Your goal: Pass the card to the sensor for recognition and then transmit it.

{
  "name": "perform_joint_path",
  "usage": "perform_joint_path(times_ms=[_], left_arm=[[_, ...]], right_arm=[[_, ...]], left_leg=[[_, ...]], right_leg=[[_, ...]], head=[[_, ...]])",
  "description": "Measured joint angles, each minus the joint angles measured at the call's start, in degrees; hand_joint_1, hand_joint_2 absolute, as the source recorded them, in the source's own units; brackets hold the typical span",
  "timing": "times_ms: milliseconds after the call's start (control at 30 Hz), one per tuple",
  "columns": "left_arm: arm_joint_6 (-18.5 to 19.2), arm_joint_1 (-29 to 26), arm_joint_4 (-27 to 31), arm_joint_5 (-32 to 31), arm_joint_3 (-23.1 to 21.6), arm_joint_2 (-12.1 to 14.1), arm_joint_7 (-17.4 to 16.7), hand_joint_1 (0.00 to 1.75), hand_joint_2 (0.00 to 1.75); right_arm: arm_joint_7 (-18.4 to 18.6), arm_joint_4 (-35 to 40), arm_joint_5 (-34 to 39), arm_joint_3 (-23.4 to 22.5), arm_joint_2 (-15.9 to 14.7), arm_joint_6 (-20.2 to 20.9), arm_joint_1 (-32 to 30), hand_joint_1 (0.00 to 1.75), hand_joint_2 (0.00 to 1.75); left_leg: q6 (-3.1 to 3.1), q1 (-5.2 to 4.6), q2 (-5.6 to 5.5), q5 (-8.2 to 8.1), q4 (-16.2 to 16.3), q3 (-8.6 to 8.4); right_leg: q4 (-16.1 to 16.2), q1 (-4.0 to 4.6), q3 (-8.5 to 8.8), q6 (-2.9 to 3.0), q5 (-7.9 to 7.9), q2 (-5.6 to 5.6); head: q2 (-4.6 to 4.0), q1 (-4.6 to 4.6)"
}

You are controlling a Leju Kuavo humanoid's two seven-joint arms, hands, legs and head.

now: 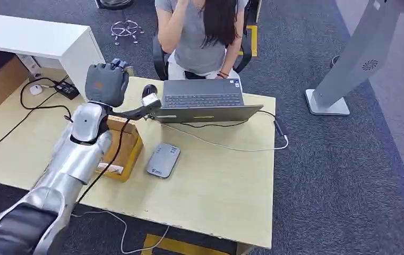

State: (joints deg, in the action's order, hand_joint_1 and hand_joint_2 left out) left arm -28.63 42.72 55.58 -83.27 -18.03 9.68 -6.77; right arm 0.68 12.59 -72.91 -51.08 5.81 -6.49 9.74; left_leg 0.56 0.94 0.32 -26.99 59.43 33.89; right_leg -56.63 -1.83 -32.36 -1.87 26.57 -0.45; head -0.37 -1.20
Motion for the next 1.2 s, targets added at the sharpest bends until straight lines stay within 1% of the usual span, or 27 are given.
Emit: perform_joint_path(times_ms=[100,200,300,533,567,867,1200], left_arm=[[0.0,4.1,-6.4,-1.6,0.0,-1.0,-0.7,1.75,1.75],[0.2,6.5,-10.2,-2.2,0.0,-2.0,-1.1,1.75,1.75],[0.1,7.8,-12.6,-2.3,0.0,-2.7,-1.2,1.75,1.75],[0.0,9.2,-15.0,-1.9,0.0,-4.5,-0.9,1.73,1.75],[-0.1,9.3,-15.3,-1.9,0.0,-4.6,-0.9,0.0,1.75],[0.7,9.7,-18.3,-2.1,0.0,-5.0,-1.9,0.0,1.75],[0.8,9.8,-19.3,-2.1,0.0,-5.1,-2.0,0.0,1.75]], right_arm=[[0.5,0.0,0.1,0.7,0.0,0.0,0.4,0.0,0.0],[0.6,0.0,0.2,1.0,0.0,0.2,0.6,0.0,0.0],[0.6,0.0,0.2,1.1,0.0,0.2,0.7,0.0,0.0],[1.0,0.0,0.6,1.4,0.0,0.2,0.7,0.0,0.0],[0.9,0.0,0.6,1.6,0.0,0.2,0.7,0.0,0.0],[0.8,0.0,1.0,2.1,0.0,0.3,0.8,0.0,0.0],[0.7,0.0,1.1,2.1,0.0,0.4,0.8,0.0,0.0]], left_leg=[[0.0,-0.01,-0.01,0.0,0.0,0.02],[0.01,-0.01,-0.02,-0.01,0.0,0.04],[0.01,-0.07,0.01,-0.02,0.0,0.04],[0.01,-0.06,-0.01,-0.02,0.0,0.06],[0.01,-0.06,0.0,-0.02,0.0,0.06],[0.01,-0.06,0.01,-0.01,0.0,0.06],[0.01,-0.07,0.01,-0.01,0.0,0.06]], right_leg=[[0.0,0.0,0.0,0.0,0.0,-0.01],[0.0,-0.01,-0.01,0.0,0.01,-0.01],[0.0,-0.02,-0.04,-0.01,0.01,0.01],[0.0,-0.01,-0.06,0.0,0.01,-0.02],[0.0,-0.01,-0.06,0.0,0.01,-0.02],[0.0,-0.01,-0.06,0.0,0.01,0.0],[0.0,-0.02,-0.06,0.0,0.01,0.0]], head=[[0.0,0.02],[0.0,0.02],[0.0,0.0],[0.0,0.02],[0.0,0.0],[0.0,0.0],[0.0,0.0]])
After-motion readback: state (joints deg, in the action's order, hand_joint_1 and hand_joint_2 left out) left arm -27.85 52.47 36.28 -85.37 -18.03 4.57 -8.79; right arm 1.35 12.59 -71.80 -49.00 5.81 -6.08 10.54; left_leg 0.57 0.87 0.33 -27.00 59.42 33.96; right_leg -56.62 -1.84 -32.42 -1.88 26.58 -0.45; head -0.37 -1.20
